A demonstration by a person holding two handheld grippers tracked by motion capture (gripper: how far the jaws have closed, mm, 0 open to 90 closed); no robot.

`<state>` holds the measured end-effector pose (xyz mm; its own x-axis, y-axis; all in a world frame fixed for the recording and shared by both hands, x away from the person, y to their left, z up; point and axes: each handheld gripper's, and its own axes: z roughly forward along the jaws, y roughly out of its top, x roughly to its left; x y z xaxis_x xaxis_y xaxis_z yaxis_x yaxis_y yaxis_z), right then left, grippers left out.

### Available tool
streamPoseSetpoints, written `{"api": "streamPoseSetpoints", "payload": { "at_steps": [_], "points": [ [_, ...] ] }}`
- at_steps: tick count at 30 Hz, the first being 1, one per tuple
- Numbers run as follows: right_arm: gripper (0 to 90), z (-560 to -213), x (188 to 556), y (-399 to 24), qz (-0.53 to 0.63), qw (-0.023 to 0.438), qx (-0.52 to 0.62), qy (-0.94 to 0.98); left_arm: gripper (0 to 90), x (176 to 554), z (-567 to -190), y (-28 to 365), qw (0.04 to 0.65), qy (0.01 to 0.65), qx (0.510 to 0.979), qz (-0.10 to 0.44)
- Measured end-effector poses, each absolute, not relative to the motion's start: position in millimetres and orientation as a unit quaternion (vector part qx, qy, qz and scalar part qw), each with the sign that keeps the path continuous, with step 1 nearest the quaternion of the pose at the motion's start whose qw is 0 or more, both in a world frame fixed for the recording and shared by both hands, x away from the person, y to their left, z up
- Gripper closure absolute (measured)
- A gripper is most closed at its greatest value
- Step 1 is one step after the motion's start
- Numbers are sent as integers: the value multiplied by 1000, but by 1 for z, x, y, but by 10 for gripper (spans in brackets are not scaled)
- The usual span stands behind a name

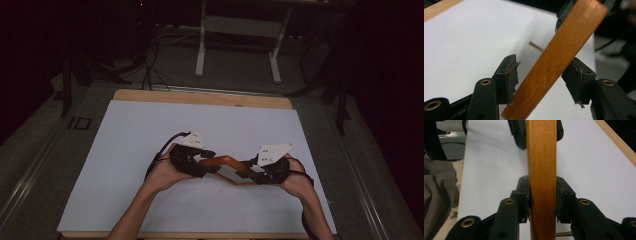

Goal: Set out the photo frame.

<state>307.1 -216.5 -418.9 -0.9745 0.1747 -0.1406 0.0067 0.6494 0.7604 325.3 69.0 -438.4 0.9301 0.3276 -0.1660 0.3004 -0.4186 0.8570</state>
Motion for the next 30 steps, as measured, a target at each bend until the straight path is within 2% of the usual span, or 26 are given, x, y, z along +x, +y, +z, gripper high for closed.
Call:
{"api": "streamPoseSetpoints", "payload": {
  "at_steps": [12, 18, 19, 22, 28, 30],
  "points": [
    [689, -422, 306, -234, 428, 103, 68, 895, 348, 331, -469, 71, 553, 215, 805, 15],
    [690, -425, 304, -245, 433, 104, 79, 892, 351, 331, -482, 55, 556, 220, 801, 15],
    [690, -426, 304, -250, 436, 105, 86, 890, 405, 331, -484, 52, 554, 221, 803, 18],
    [690, -428, 303, -256, 438, 106, 95, 887, 488, 331, -489, 43, 550, 216, 807, 4],
    [689, -432, 299, -267, 443, 111, 111, 883, 511, 333, -492, 24, 524, 203, 827, 17],
    [689, -436, 298, -274, 449, 110, 123, 878, 546, 332, -491, 17, 513, 196, 836, 28]
  ]
}}
